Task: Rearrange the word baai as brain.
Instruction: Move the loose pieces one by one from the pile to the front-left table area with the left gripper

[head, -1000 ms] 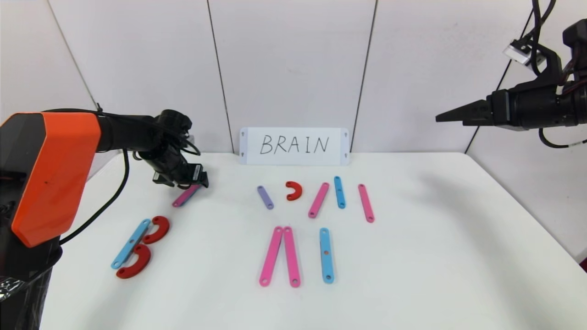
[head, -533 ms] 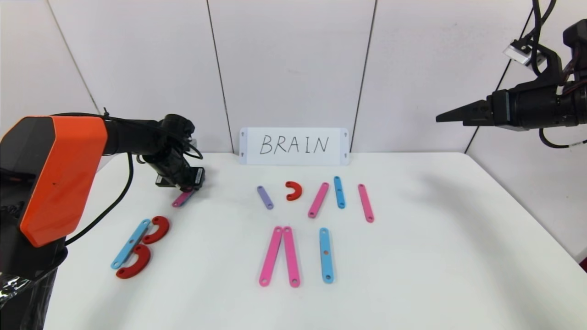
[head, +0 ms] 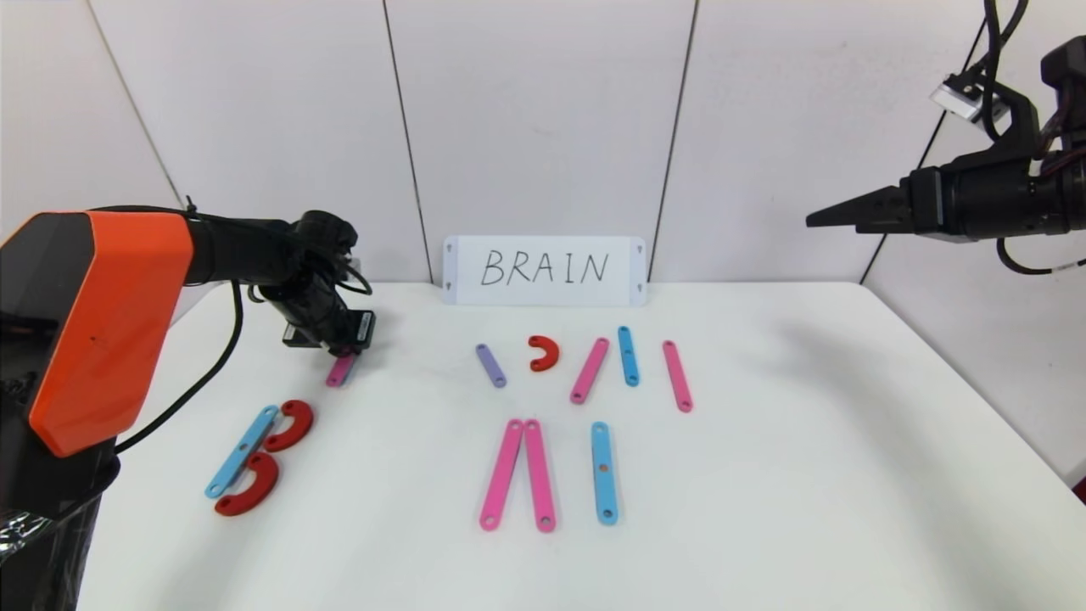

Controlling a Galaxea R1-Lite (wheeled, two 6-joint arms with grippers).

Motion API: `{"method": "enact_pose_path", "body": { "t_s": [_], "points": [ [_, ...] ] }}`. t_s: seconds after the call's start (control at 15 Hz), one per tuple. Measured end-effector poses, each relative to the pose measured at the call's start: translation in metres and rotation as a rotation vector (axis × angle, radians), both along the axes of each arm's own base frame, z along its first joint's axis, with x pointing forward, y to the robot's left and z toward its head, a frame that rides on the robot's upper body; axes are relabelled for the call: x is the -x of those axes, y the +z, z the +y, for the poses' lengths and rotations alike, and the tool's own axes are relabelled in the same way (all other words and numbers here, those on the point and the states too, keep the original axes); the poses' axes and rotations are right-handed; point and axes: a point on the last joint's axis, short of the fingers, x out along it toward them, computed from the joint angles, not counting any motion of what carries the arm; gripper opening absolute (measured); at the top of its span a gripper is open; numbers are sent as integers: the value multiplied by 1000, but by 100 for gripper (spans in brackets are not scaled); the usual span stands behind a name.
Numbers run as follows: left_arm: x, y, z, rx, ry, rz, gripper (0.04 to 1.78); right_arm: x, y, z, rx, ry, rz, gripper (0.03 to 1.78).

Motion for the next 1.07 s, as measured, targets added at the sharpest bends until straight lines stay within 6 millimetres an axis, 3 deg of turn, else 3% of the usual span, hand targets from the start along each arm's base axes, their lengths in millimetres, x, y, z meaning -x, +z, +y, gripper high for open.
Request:
{"method": "enact_pose_path", "body": {
  "t_s": [0.27,0.53,0.8,1.07],
  "points": [
    [20,25,-7,11,-6,-10,30,-1,-1,0,0,-1,2,174],
    [61,38,-29,32,-17,61,30,-1,-1,0,0,0,2,173],
    [98,34,-41,27,-39,130,30,-1,-1,-1,0,-2,1,173],
    [117,23,-41,31,-25,165,30,-1,-1,-1,0,-1,4,174]
  ]
}}
